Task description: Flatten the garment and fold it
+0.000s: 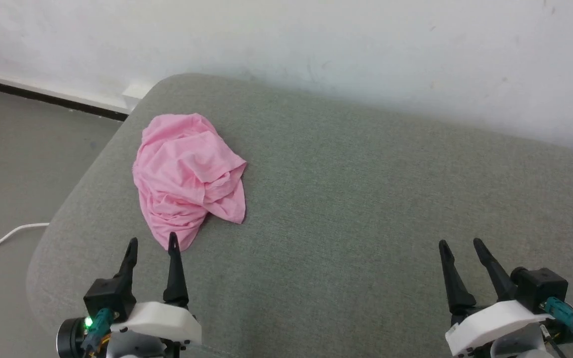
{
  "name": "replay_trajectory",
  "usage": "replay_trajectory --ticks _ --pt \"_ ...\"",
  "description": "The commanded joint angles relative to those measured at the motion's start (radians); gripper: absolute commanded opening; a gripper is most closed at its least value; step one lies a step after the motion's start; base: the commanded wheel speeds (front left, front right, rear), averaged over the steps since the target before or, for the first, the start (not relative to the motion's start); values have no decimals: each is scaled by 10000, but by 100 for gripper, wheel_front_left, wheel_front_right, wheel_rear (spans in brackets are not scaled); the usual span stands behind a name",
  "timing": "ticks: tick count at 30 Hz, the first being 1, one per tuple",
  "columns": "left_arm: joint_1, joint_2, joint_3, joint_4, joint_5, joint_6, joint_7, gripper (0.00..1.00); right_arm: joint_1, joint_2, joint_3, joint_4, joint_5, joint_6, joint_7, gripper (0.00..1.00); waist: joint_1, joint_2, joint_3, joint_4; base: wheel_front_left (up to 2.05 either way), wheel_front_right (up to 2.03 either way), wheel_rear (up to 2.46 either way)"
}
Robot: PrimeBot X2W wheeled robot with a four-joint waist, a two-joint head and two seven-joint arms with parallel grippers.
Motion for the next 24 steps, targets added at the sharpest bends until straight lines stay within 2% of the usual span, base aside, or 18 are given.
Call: replay_trajectory --ticks 1,24 --pt "210 -23 -28 56 -109 73 -116 100 -49 24 57 85 126 -7 -127 100 -1 0 -29 132 0 0 0" --pt "328 -29 -77 233 -442 514 -597 100 -144 31 141 529 389 -9 -606 100 -1 0 22 978 0 0 0"
